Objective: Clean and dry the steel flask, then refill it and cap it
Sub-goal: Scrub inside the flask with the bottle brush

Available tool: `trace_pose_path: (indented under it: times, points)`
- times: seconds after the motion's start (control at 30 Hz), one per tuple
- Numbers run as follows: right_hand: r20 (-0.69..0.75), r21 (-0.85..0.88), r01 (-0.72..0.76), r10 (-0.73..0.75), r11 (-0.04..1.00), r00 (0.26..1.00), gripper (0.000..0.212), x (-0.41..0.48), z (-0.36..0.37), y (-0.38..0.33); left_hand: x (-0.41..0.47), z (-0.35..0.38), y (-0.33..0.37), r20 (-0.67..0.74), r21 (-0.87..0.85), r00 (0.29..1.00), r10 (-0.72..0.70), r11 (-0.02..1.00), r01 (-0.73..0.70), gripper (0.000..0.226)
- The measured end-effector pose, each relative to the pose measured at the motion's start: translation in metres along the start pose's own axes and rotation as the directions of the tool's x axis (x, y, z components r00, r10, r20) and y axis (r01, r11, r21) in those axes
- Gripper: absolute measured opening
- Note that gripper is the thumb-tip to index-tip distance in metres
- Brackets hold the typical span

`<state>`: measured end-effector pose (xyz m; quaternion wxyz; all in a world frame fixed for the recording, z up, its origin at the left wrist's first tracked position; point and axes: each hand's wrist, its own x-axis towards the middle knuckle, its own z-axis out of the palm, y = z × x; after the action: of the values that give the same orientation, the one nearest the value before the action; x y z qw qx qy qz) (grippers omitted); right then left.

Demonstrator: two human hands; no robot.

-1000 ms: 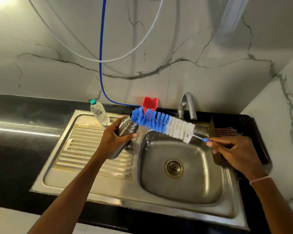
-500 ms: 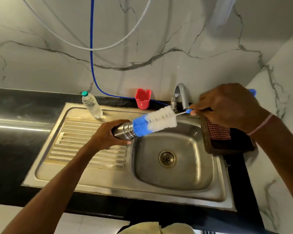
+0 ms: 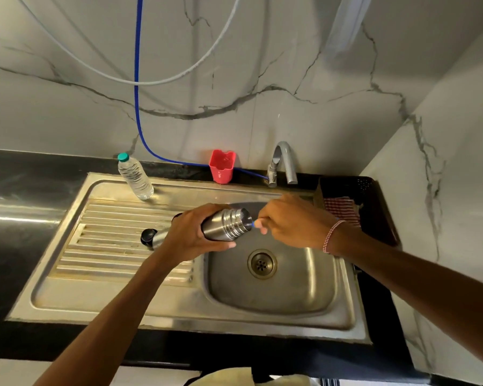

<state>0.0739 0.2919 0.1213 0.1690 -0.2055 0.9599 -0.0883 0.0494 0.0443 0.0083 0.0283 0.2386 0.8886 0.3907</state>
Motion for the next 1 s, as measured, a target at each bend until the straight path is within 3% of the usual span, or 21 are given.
trace_pose_path:
  times: [0.03,0.07,0.17,0.23,0.33,0.4,0.47,0.5,0.53,0.57,0.6,0.63,0.67,0.7,0.77,0.8,0.87,0.9,0.97,1.0]
  points:
    - [-0.02,-0.016,-0.006,0.006,1.0,1.0,0.027,-0.002,0.004,0.001,0.002,-0.001,0.0,0.008,0.044,1.0,0.002,0.999,-0.003,0.081]
    - [-0.072,-0.14,0.006,-0.017,0.99,0.997,0.021,-0.005,0.008,0.003,0.003,-0.003,0.001,0.022,0.088,1.0,0.005,0.996,-0.007,0.08]
    - [-0.231,-0.658,-0.012,-0.187,0.753,0.955,0.015,-0.021,0.024,0.012,0.003,-0.005,0.002,0.068,0.106,0.997,-0.033,0.994,0.026,0.072]
    - [-0.321,-0.769,-0.063,-0.298,0.637,0.899,0.014,-0.029,0.031,0.018,0.004,-0.004,0.005,0.111,0.042,0.991,-0.07,0.997,0.066,0.064]
    - [-0.275,-0.758,0.003,-0.324,0.652,0.905,0.009,-0.031,0.037,0.028,0.008,-0.001,0.01,0.165,0.117,0.985,-0.057,0.992,0.037,0.057]
    - [-0.176,-0.594,0.058,-0.201,0.803,0.964,0.015,-0.03,0.035,0.024,0.01,0.002,0.015,0.173,0.256,0.984,-0.037,0.967,-0.009,0.06]
    - [0.117,-0.229,0.024,0.003,0.973,0.993,0.027,-0.022,0.021,0.021,0.008,0.01,0.018,0.167,0.401,0.986,0.02,0.912,-0.086,0.065]
    - [0.265,0.053,-0.111,0.093,0.992,0.96,0.033,-0.018,0.012,0.023,0.006,0.013,0.017,0.164,0.437,0.985,0.049,0.892,-0.117,0.067]
    - [0.357,0.297,-0.272,0.158,0.915,0.921,0.035,-0.016,0.006,0.023,0.004,0.015,0.017,0.154,0.439,0.986,0.059,0.89,-0.122,0.068]
    - [0.377,0.392,-0.342,0.19,0.854,0.906,0.037,-0.015,0.003,0.023,0.002,0.016,0.016,0.144,0.429,0.989,0.046,0.897,-0.104,0.07]
    - [0.29,0.313,-0.267,0.176,0.912,0.941,0.037,-0.015,0.006,0.025,0.002,0.015,0.016,0.138,0.424,0.99,0.033,0.901,-0.089,0.071]
    - [0.132,-0.004,-0.131,0.13,0.991,0.983,0.034,-0.018,0.012,0.025,0.003,0.014,0.016,0.139,0.425,0.99,0.022,0.902,-0.079,0.072]
    - [-0.046,-0.374,-0.043,0.028,0.927,0.999,0.029,-0.02,0.023,0.026,0.003,0.012,0.015,0.139,0.41,0.99,0.004,0.91,-0.061,0.07]
    - [-0.161,-0.624,-0.036,-0.083,0.78,0.983,0.026,-0.024,0.032,0.025,0.004,0.01,0.016,0.138,0.368,0.99,-0.019,0.929,-0.033,0.068]
    - [-0.235,-0.834,-0.033,-0.3,0.551,0.925,0.027,-0.027,0.038,0.023,0.005,0.006,0.017,0.152,0.294,0.987,-0.044,0.956,-0.003,0.066]
    - [-0.23,-0.839,-0.009,-0.341,0.544,0.911,0.029,-0.027,0.039,0.025,0.005,0.006,0.017,0.167,0.297,0.985,-0.04,0.955,-0.012,0.065]
    - [-0.236,-0.767,0.014,-0.302,0.641,0.924,0.028,-0.027,0.043,0.028,0.003,0.006,0.017,0.184,0.343,0.983,-0.024,0.939,-0.041,0.067]
    - [-0.248,-0.674,0.001,-0.228,0.738,0.942,0.025,-0.028,0.044,0.024,0.002,0.007,0.017,0.168,0.356,0.986,-0.016,0.933,-0.046,0.069]
    - [-0.07,-0.238,-0.029,0.013,0.971,0.997,0.029,-0.024,0.041,0.013,0.001,0.007,0.013,0.13,0.394,0.992,-0.007,0.918,-0.045,0.074]
    - [0.063,0.053,-0.089,0.086,0.995,0.994,0.035,-0.021,0.039,0.009,0.001,0.007,0.011,0.115,0.423,0.993,0.002,0.905,-0.051,0.076]
